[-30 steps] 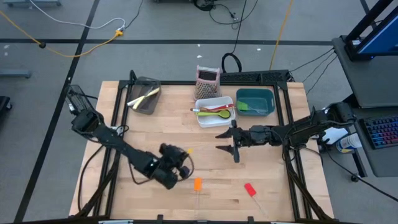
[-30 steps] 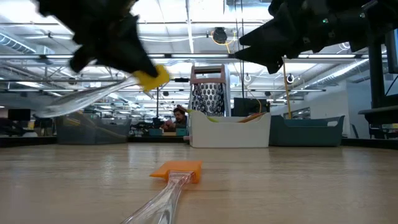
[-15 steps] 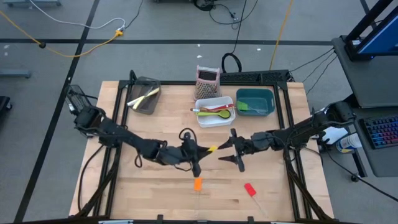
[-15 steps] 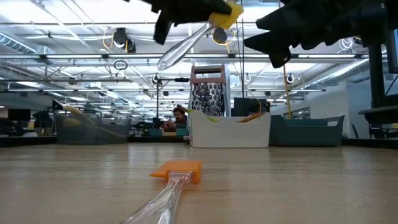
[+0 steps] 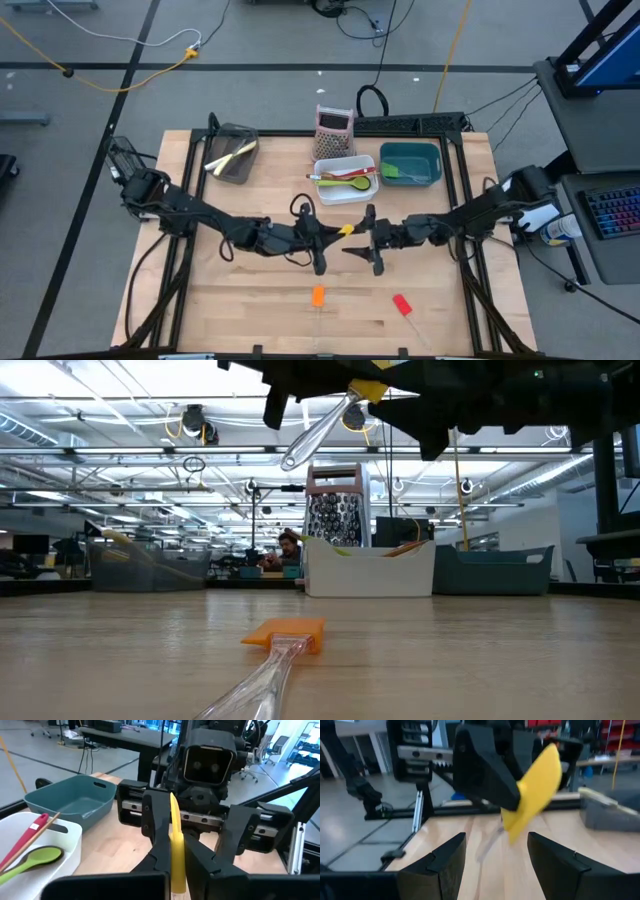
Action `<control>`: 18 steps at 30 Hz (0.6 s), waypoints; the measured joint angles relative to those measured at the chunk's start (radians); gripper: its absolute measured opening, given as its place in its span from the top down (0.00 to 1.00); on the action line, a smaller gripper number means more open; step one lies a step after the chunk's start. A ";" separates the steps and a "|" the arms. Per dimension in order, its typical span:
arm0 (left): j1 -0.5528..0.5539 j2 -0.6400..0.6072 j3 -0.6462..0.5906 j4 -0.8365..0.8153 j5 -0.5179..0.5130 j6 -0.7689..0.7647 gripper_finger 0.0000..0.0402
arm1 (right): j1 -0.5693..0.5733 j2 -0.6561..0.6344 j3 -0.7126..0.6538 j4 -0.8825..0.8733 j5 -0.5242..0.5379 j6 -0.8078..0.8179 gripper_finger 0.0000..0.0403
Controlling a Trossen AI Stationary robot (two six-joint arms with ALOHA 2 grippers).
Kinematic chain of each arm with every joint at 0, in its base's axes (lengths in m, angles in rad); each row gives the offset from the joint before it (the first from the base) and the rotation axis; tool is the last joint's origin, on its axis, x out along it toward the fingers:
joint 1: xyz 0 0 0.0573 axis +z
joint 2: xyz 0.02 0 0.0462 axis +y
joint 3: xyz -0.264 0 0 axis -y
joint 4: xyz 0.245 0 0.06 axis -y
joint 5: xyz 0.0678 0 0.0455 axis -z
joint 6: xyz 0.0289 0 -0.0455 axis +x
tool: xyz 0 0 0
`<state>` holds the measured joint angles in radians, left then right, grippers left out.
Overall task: Pick & Place Kitchen Items
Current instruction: Put the yellow spatula into the blue bin
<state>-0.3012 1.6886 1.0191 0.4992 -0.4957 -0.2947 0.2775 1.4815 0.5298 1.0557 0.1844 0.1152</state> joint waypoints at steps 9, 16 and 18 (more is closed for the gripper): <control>0.003 0.000 0.000 0.008 0.001 0.043 0.96 | -0.034 0.090 0.000 0.182 -0.003 -0.004 0.55; 0.021 0.000 0.000 0.008 0.006 0.050 0.93 | -0.049 0.090 0.000 0.182 -0.036 -0.022 0.76; 0.023 0.000 0.000 0.008 0.007 0.050 0.92 | -0.055 0.090 0.000 0.182 -0.058 -0.025 0.82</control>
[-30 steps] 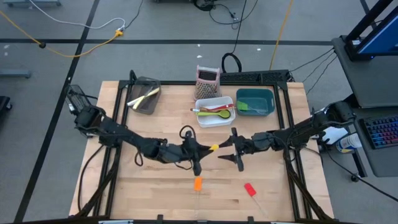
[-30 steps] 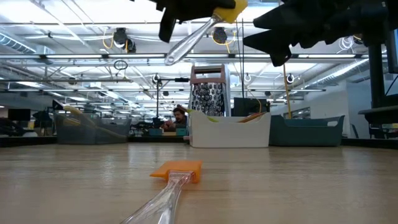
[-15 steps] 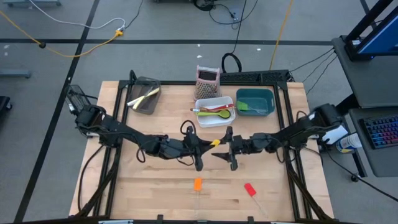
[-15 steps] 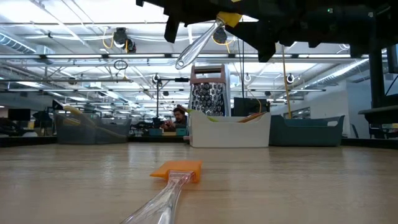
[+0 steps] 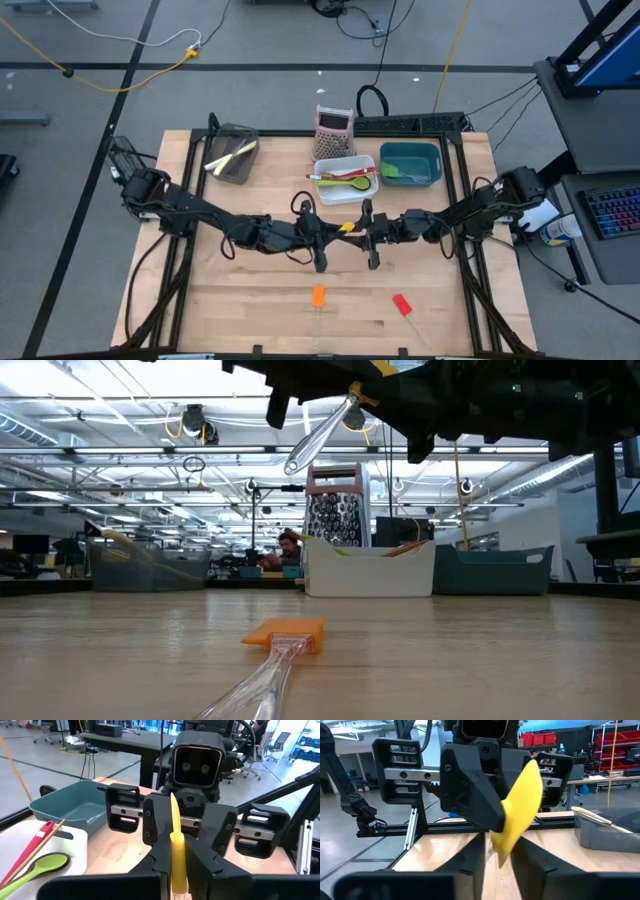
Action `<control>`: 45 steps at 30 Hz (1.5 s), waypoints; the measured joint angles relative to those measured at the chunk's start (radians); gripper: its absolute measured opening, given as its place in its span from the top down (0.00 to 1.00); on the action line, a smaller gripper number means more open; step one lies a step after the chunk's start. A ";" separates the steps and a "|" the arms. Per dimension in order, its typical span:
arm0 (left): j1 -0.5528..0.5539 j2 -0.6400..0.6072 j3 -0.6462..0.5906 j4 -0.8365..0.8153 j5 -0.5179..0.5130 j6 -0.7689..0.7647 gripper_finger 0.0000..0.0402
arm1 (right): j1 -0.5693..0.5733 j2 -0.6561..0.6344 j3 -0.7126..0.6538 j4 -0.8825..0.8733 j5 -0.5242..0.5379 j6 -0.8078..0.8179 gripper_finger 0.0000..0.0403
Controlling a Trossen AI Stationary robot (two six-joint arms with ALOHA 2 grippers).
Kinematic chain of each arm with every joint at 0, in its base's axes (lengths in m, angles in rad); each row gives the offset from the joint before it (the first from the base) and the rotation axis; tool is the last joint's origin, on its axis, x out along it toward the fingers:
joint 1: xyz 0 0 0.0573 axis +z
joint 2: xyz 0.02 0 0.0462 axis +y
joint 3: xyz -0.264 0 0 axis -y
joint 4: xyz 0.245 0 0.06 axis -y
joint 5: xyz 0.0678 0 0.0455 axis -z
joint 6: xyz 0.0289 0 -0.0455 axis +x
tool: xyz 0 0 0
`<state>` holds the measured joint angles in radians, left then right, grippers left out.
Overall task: Pick & Place Kitchen Items
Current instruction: Put the yellow spatula into the blue bin
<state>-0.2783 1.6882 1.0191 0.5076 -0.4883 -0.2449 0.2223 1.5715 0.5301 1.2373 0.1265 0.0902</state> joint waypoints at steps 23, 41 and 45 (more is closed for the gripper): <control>0.002 -0.001 0.001 -0.059 -0.007 0.011 0.81 | -0.018 0.000 0.000 -0.030 -0.018 0.000 0.95; -0.006 0.000 0.000 -0.127 -0.013 -0.021 0.81 | -0.019 -0.192 0.000 -0.381 0.017 -0.008 0.95; -0.006 0.000 0.000 -0.130 -0.013 -0.029 0.81 | -0.019 -0.296 0.000 -0.580 0.092 -0.023 0.95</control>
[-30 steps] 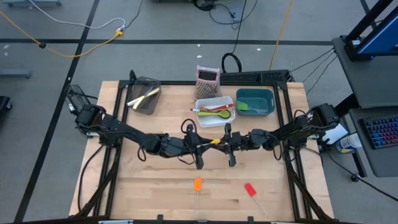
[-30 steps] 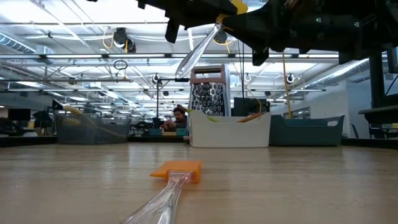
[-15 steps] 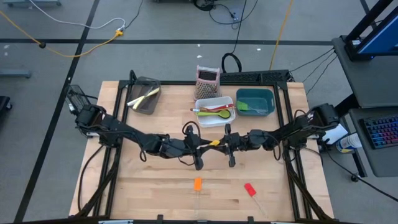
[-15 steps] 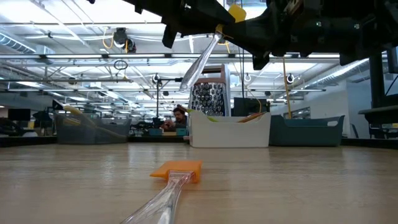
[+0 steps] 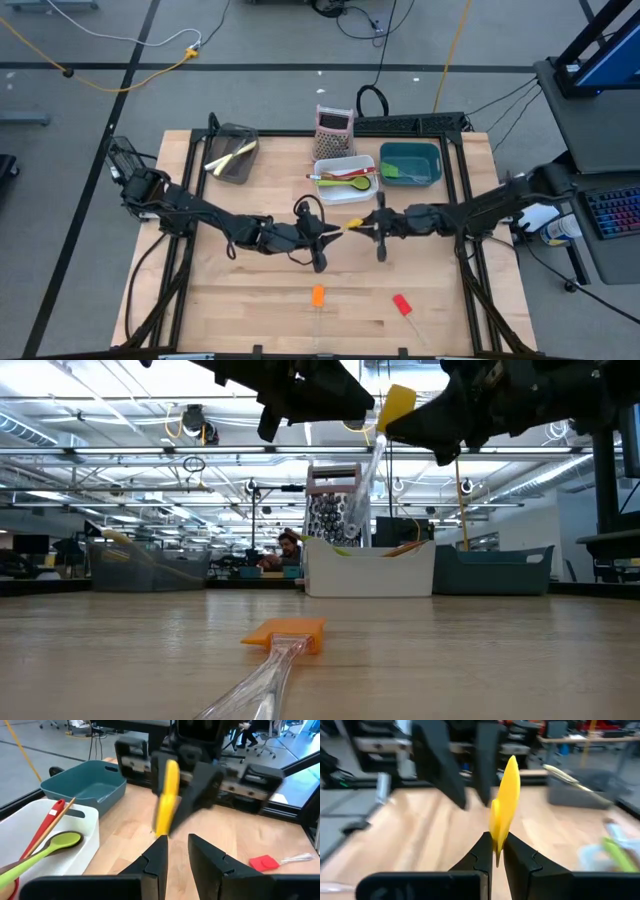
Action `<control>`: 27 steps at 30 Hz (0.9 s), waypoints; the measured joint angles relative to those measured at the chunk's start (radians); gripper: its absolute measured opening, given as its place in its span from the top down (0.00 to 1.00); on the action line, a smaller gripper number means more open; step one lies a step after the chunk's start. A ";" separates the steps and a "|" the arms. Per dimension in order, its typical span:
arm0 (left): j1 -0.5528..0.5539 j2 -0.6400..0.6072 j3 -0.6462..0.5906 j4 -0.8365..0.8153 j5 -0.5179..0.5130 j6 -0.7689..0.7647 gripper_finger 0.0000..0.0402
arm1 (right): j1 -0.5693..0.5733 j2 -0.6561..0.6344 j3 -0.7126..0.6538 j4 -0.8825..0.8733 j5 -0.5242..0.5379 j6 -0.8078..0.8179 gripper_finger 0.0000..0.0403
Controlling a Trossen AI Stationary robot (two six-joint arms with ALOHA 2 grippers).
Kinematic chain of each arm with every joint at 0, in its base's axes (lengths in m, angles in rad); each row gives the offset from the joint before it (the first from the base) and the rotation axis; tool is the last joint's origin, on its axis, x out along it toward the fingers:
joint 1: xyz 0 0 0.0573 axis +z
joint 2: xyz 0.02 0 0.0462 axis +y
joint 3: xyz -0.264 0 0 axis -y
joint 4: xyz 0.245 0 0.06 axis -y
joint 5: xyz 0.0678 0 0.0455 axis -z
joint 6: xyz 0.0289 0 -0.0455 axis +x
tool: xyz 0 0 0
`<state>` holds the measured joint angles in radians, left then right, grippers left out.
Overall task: Pick & Place Kitchen Items
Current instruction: Put the yellow spatula into the blue bin
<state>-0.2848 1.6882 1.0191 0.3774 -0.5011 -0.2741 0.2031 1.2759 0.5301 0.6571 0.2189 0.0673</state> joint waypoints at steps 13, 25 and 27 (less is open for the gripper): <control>-0.001 0.000 0.000 -0.002 0.001 -0.028 0.81 | -0.007 -0.326 0.000 -0.414 0.338 -0.149 0.95; -0.001 0.000 0.000 -0.003 0.002 -0.049 0.81 | -0.174 -0.433 0.000 -0.615 0.697 -0.246 0.95; -0.001 0.000 0.000 -0.003 0.002 -0.049 0.81 | -0.214 -0.433 0.000 -0.637 0.696 -0.248 0.95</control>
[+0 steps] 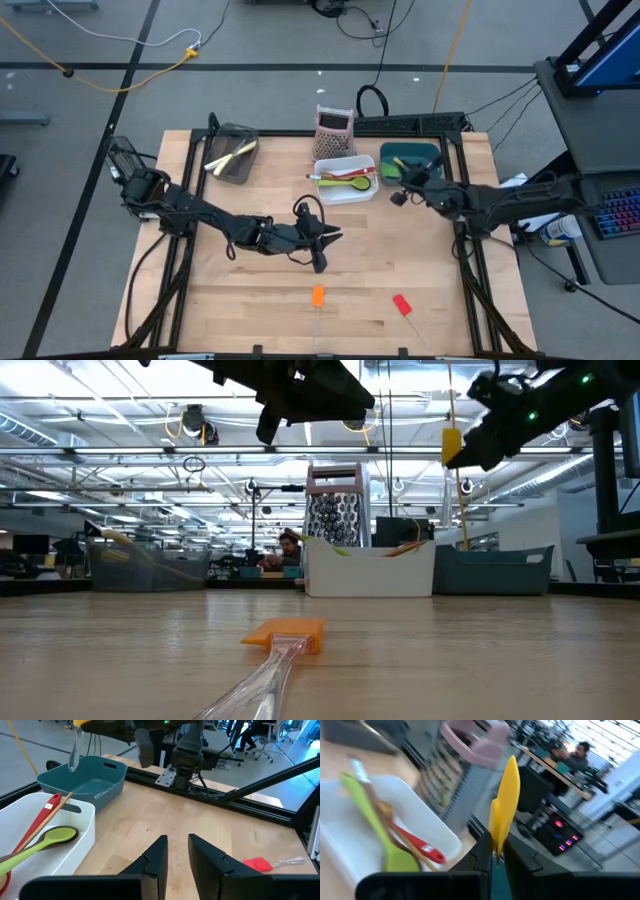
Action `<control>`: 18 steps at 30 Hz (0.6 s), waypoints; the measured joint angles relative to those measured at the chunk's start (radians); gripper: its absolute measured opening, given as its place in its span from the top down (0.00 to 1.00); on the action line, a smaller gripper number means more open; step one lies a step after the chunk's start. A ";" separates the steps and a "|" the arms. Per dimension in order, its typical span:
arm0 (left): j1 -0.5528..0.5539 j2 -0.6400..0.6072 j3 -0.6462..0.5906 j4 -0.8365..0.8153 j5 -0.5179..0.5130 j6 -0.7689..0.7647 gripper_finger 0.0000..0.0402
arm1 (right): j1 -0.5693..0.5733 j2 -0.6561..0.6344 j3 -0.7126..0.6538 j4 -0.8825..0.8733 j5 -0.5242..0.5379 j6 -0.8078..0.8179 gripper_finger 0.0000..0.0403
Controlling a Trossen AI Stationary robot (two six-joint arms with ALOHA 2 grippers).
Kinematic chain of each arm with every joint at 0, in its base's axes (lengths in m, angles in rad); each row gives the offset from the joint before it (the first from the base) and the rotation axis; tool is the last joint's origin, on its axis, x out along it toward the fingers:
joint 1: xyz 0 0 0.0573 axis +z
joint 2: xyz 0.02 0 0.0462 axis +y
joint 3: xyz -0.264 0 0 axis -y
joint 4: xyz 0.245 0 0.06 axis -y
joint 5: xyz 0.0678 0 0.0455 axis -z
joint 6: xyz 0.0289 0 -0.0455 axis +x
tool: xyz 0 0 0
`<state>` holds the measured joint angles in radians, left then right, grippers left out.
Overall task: Pick & Place Kitchen Items
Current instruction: Put the yellow spatula into the blue bin
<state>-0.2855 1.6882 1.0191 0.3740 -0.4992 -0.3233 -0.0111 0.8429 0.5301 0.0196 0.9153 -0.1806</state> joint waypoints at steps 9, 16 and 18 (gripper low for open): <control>0.000 0.000 0.000 -0.004 0.001 0.000 0.81 | -0.165 0.003 -0.034 -0.070 0.000 0.013 0.95; 0.000 0.000 0.000 -0.005 0.001 0.001 0.81 | -0.268 0.005 -0.150 -0.051 0.000 0.011 0.95; 0.000 0.000 0.000 -0.005 0.001 0.001 0.81 | -0.294 0.005 -0.188 -0.039 0.000 0.010 0.95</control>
<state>-0.2855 1.6882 1.0191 0.3687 -0.4984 -0.3222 -0.3047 0.8482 0.3419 -0.0192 0.9157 -0.1710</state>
